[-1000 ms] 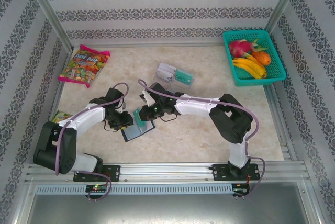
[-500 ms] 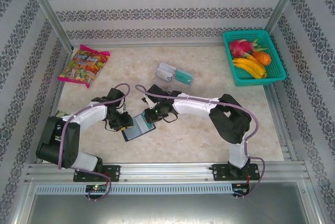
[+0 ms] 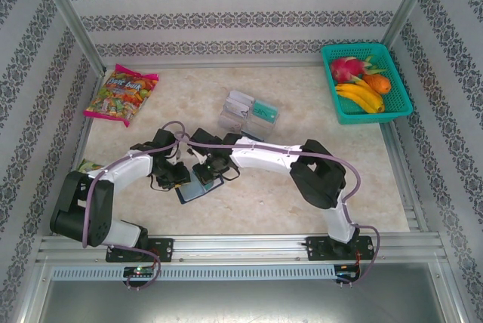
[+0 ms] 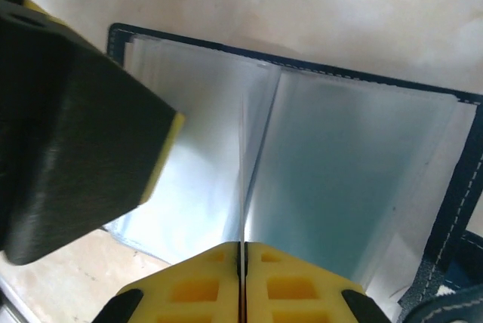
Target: Put the credit cards into the card holder
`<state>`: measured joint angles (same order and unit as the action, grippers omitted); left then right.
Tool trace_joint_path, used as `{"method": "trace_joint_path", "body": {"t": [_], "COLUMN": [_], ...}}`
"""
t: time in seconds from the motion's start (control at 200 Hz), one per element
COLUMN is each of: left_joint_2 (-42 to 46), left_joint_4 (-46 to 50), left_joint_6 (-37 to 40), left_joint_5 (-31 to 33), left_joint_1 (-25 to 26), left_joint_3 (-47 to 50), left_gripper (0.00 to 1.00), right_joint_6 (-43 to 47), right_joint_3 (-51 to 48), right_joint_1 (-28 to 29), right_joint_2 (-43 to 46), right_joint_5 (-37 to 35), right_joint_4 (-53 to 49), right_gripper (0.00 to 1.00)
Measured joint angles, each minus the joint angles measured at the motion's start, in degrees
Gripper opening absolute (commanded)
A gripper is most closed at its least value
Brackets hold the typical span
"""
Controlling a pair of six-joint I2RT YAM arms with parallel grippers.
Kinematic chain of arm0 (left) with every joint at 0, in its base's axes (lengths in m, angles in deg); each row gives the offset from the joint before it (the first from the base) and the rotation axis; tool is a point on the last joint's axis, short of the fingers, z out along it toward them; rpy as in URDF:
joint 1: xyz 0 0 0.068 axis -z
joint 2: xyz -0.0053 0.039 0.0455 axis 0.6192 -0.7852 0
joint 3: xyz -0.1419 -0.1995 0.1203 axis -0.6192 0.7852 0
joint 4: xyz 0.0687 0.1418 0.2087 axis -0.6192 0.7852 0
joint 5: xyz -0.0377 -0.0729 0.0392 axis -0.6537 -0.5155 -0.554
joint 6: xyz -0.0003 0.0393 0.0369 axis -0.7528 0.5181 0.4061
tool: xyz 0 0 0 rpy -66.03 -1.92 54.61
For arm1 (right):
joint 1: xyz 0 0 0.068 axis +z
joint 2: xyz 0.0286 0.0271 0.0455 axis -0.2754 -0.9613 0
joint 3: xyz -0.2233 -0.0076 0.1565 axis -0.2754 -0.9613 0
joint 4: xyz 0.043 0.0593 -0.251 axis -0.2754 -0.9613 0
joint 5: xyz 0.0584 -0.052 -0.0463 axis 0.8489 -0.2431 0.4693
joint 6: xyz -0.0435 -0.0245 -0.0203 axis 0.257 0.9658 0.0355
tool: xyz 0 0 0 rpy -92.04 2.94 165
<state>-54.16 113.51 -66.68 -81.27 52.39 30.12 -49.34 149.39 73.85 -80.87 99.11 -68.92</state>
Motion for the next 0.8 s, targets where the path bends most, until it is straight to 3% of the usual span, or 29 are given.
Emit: {"method": "trace_joint_path", "body": {"t": [0.195, 0.625, 0.799], "left_joint_2": [-0.13, -0.11, -0.11], "left_joint_4": [-0.17, -1.14, -1.11], "left_joint_6": [-0.07, -0.09, -0.07], "left_joint_5": [0.87, 1.09, 1.09], "left_joint_1": [0.00, 0.00, 0.00], "left_joint_3": [0.20, 0.26, 0.24], "left_gripper": [0.15, 0.00, 0.00], "right_joint_6": [-1.95, -11.80, -15.69], "right_joint_3": [-1.81, -10.64, -11.67], "right_joint_1": [-1.60, -8.28, -8.55], "right_joint_2": [-0.20, 0.04, -0.50], "right_joint_5": [3.56, 20.09, 23.52], "right_joint_4": [2.91, 18.36, 24.59], "right_gripper": [0.08, 0.08, 0.08]}}
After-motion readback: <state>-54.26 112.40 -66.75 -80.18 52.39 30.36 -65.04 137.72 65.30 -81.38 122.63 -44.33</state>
